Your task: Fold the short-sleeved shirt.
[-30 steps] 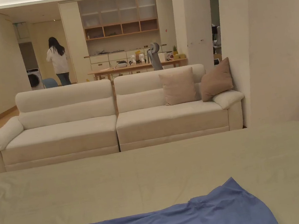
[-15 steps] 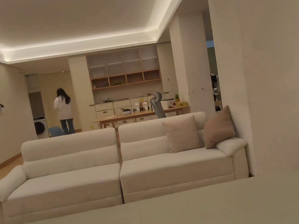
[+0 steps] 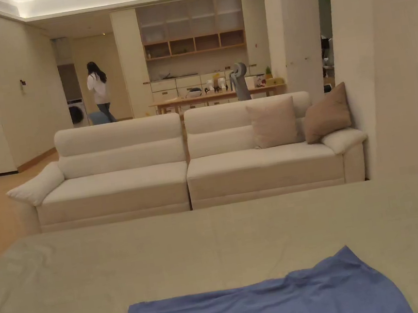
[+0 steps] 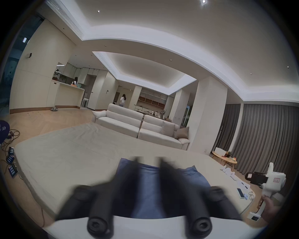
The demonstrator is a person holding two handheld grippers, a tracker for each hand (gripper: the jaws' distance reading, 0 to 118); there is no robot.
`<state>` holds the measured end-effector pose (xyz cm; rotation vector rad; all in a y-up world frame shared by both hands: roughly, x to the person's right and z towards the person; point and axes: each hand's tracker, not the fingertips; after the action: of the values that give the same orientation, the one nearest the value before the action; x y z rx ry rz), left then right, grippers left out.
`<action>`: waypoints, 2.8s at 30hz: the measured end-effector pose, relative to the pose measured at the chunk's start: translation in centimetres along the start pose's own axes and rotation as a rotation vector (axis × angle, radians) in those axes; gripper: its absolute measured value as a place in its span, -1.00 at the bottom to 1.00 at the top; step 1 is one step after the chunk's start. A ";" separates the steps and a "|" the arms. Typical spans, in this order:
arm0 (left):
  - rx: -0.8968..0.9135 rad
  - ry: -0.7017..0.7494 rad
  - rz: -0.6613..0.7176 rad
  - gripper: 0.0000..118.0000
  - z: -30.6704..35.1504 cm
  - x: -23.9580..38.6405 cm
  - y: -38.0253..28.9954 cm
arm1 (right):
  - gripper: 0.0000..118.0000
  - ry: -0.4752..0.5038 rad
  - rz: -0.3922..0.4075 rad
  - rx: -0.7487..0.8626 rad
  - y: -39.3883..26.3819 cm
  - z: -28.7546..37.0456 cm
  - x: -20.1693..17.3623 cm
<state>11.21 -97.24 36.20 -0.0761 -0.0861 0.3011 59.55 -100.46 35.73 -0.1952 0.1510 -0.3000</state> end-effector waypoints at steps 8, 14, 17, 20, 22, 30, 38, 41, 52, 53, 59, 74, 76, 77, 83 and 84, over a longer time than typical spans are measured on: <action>-0.942 0.074 -0.012 -0.98 -9.3 -6.4 -1.0 | -1.00 0.093 -0.034 -0.181 -0.4 -1.0 1.0; -1.085 0.183 -0.040 0.05 -12.9 -11.4 -9.7 | -1.00 0.059 -0.112 -0.325 -2.9 -2.6 2.3; -1.112 0.172 -0.018 0.94 -14.0 -12.3 -12.4 | -1.00 0.068 -0.131 -0.352 -3.3 -2.8 2.4; -1.165 0.216 -0.103 0.94 -15.1 -13.0 -16.2 | -1.00 0.061 -0.165 -0.364 -3.4 -3.2 2.6; -1.172 0.211 -0.135 1.00 -15.4 -13.3 -18.0 | -1.00 0.073 -0.205 -0.368 -3.7 -3.4 2.9; -1.060 0.152 -0.199 -0.88 -12.6 -10.2 -14.5 | -1.00 0.103 -0.430 -0.366 -5.0 -4.0 5.2; -0.991 0.105 -0.228 -0.94 -12.0 -8.6 -13.1 | -1.00 0.059 -0.464 -0.434 -3.9 -4.4 10.0; -0.939 0.078 -0.172 -0.94 -11.5 -8.5 -11.4 | -1.00 -0.152 -0.184 -0.558 -3.1 -4.9 10.8; -0.946 0.086 -0.094 -0.94 -10.0 -6.9 -10.7 | 0.80 -0.324 0.109 -1.043 -10.2 -10.8 15.1; -0.952 0.091 -0.092 -0.94 -10.0 -6.8 -10.9 | 0.80 -0.334 0.055 -1.073 -10.8 -10.8 15.8; -0.977 0.114 -0.072 -0.94 -10.1 -7.5 -11.1 | 0.67 -0.338 0.007 -1.059 -10.9 -9.6 15.8; -0.959 0.097 -0.036 -0.94 -9.2 -7.9 -9.3 | -0.80 -0.157 -0.153 -0.945 -7.3 -5.2 15.0; -0.932 0.087 -0.049 -0.94 -9.1 -7.8 -8.5 | -0.81 -0.132 -0.209 -0.921 -6.1 -4.5 15.2; -0.916 0.077 -0.051 -0.94 -8.9 -7.7 -7.6 | -0.80 -0.128 -0.228 -0.908 -5.4 -4.3 15.3; -0.856 0.053 0.032 -0.94 -10.5 -7.9 -4.0 | -0.81 -0.081 -0.374 -0.834 -1.4 -4.5 16.1; -0.842 0.051 0.057 -0.94 -11.1 -8.1 -3.7 | -0.81 -0.081 -0.408 -0.812 -0.8 -4.9 16.4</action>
<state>5.62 -103.88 24.86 -0.9226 -0.1563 0.3031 73.94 -107.04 29.23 -1.0498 0.1457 -0.6264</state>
